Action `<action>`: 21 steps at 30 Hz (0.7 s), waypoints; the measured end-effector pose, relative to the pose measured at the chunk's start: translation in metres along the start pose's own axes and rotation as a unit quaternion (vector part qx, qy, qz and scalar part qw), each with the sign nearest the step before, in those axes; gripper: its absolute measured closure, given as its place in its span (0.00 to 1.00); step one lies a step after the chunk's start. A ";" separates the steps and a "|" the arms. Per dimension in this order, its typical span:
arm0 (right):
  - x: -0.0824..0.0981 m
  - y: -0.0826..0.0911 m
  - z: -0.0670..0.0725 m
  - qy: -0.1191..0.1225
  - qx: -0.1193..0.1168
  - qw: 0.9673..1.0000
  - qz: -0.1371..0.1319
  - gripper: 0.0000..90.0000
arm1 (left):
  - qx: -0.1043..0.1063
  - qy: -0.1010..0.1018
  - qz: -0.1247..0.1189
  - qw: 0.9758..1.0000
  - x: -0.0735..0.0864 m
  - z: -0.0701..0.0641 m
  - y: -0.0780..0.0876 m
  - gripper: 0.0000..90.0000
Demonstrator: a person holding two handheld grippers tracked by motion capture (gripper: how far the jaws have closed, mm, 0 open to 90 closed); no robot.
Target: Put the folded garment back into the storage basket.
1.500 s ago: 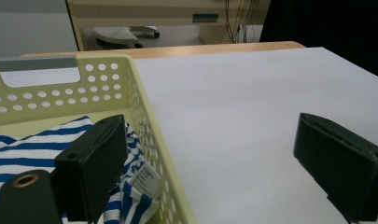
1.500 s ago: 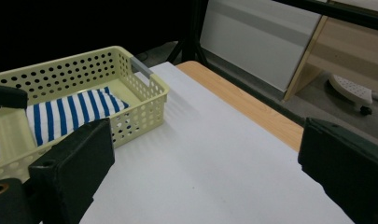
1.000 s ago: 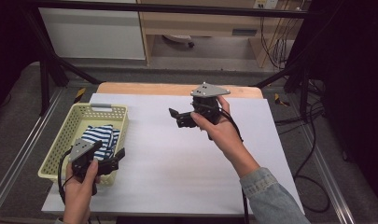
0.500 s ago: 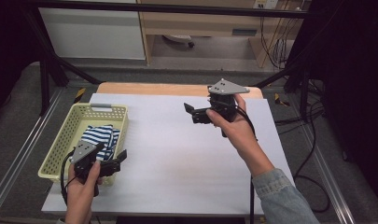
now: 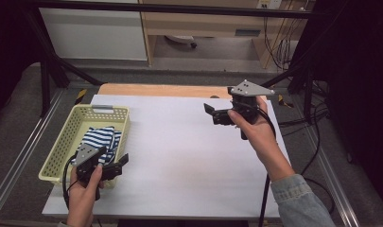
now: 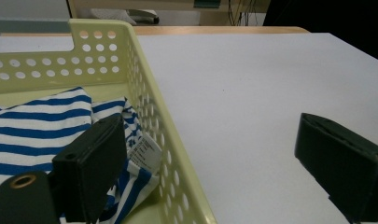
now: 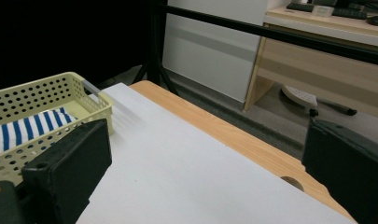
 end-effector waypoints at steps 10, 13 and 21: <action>0.011 0.018 -0.023 -0.012 0.019 1.000 0.003 0.02 | 0.002 0.004 0.007 1.000 0.006 0.003 -0.003 0.10; 0.016 0.024 -0.029 -0.012 0.024 1.000 0.008 0.02 | -0.002 -0.003 0.010 1.000 0.006 0.002 -0.004 0.10; 0.028 0.039 -0.042 -0.016 0.041 0.999 0.015 0.02 | -0.003 -0.009 0.012 1.000 0.007 0.001 -0.004 0.10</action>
Point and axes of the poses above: each handheld gripper's, and its own axes: y roughly backward along the jaws, x roughly out of its underside, z roughly to its left, the point moved 1 cm from there along -y, roughly forward along the jaws, and after that the axes turned 2 degrees about x, right-handed, at the moved point
